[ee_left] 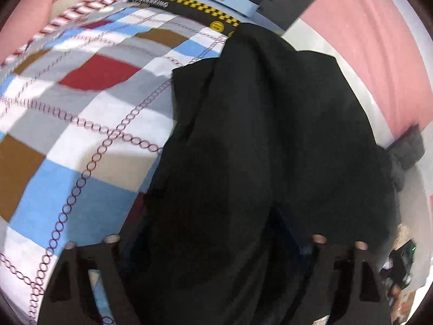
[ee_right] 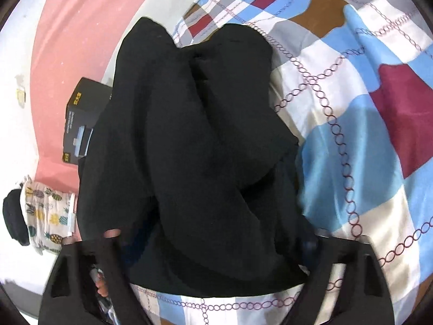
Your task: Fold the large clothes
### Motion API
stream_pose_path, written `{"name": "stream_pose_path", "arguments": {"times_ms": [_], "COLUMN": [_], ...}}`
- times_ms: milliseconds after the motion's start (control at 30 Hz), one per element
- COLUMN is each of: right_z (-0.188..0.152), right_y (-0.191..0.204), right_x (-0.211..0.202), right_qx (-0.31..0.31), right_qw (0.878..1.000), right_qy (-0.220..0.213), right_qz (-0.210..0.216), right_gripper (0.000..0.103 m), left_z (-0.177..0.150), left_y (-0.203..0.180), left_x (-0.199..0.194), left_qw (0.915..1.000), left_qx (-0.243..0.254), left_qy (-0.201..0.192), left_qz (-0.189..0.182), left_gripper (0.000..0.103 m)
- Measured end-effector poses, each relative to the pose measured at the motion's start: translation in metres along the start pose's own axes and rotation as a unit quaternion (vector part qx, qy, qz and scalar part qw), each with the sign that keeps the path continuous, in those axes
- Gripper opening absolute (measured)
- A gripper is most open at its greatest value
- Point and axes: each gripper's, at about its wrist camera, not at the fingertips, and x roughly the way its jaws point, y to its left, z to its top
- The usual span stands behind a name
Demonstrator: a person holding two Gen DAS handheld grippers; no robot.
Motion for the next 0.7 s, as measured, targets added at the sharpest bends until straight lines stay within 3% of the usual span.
{"name": "stream_pose_path", "arguments": {"times_ms": [67, 167, 400, 567, 700], "right_z": [-0.001, 0.000, -0.026, -0.080, -0.133], "right_y": [0.011, 0.029, 0.061, 0.042, 0.012], "right_x": [-0.006, -0.018, -0.074, -0.123, -0.158], "right_qx": [-0.013, -0.028, -0.067, -0.064, -0.044], "right_qw": [1.000, 0.999, 0.998, 0.998, 0.999], "right_qy": [-0.001, -0.004, -0.004, 0.011, 0.030], "right_qz": [-0.010, -0.021, -0.011, -0.005, -0.013], "right_gripper": [0.054, 0.044, 0.040, 0.040, 0.040], "left_z": [0.002, 0.007, -0.003, -0.057, -0.121], "left_y": [-0.014, -0.034, -0.032, -0.018, -0.003], "left_x": [-0.007, -0.022, -0.094, -0.145, -0.178], "left_qw": [0.9992, 0.9962, 0.9971, 0.9978, 0.9983], "left_qx": [0.033, 0.068, 0.069, 0.064, 0.056], "left_qy": [-0.002, -0.004, -0.024, -0.015, 0.008], "left_qz": [0.022, 0.053, 0.020, -0.005, -0.016], "left_gripper": [0.047, 0.031, 0.026, 0.026, 0.026]}}
